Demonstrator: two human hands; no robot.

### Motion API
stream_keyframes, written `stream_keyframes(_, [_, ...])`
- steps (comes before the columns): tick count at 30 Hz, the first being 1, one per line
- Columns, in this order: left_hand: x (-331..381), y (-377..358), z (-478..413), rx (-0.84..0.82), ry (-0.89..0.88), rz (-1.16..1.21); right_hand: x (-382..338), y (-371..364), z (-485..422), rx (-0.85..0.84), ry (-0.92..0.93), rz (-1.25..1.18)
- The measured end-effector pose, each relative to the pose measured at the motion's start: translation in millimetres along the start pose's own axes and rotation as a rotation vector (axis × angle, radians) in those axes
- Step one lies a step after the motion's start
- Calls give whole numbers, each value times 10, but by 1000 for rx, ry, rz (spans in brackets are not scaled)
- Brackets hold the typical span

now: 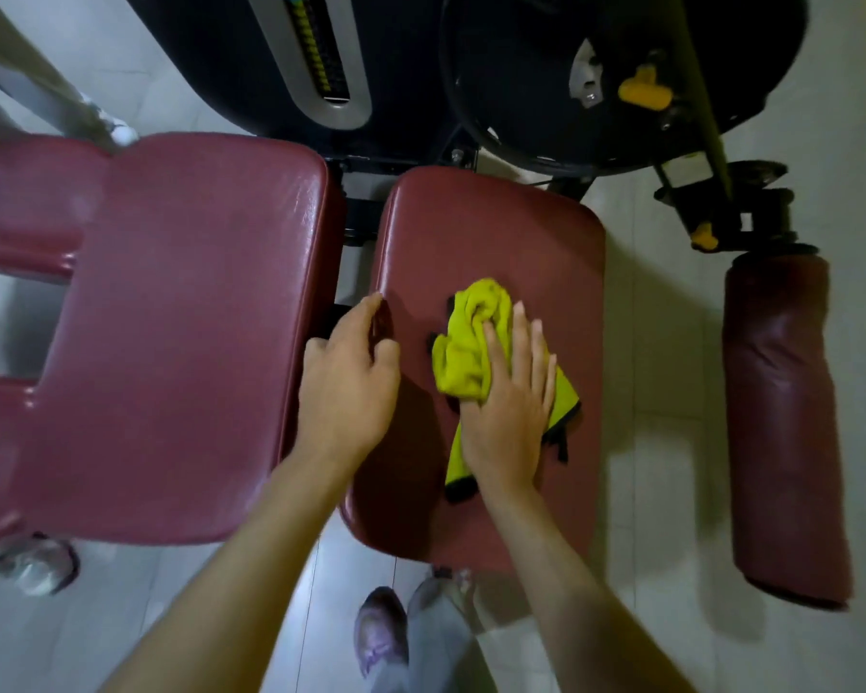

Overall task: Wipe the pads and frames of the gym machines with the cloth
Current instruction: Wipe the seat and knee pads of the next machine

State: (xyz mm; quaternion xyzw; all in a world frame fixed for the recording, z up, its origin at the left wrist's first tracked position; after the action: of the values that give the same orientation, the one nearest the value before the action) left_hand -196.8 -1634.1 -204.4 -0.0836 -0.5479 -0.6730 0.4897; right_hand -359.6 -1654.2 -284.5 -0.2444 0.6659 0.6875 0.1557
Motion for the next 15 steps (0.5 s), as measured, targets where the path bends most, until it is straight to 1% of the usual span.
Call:
stream_keyframes(6, [-93, 156, 263, -132, -40, 166, 114, -39, 1271, -28, -21, -21])
stream_keyframes(9, [-95, 145, 432, -218, -99, 130, 189, 16, 1699, -87, 27, -5])
stream_keyframes(12, [-139, 140, 357, -284, -110, 97, 283, 104, 1821, -164, 83, 24])
stream_keyframes(14, [-100, 181, 335, -295, -97, 100, 333, 112, 1716, -190, 54, 23])
stream_keyframes(15, [-91, 187, 326, -296, -103, 105, 351, 98, 1623, -181, 11, 9])
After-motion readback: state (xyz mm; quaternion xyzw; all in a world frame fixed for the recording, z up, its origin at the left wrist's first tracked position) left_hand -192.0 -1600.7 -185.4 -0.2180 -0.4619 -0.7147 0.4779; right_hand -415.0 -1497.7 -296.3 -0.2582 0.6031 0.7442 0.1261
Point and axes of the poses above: each hand's wrist, its own z-axis away from the middle knuckle, its own y-axis out of the back of the hand, x = y × z, the point moved 4 cm from there along -z, towards the middle knuckle, and after that the axes turned 4 degrees about -x, right-handed, at the moved point
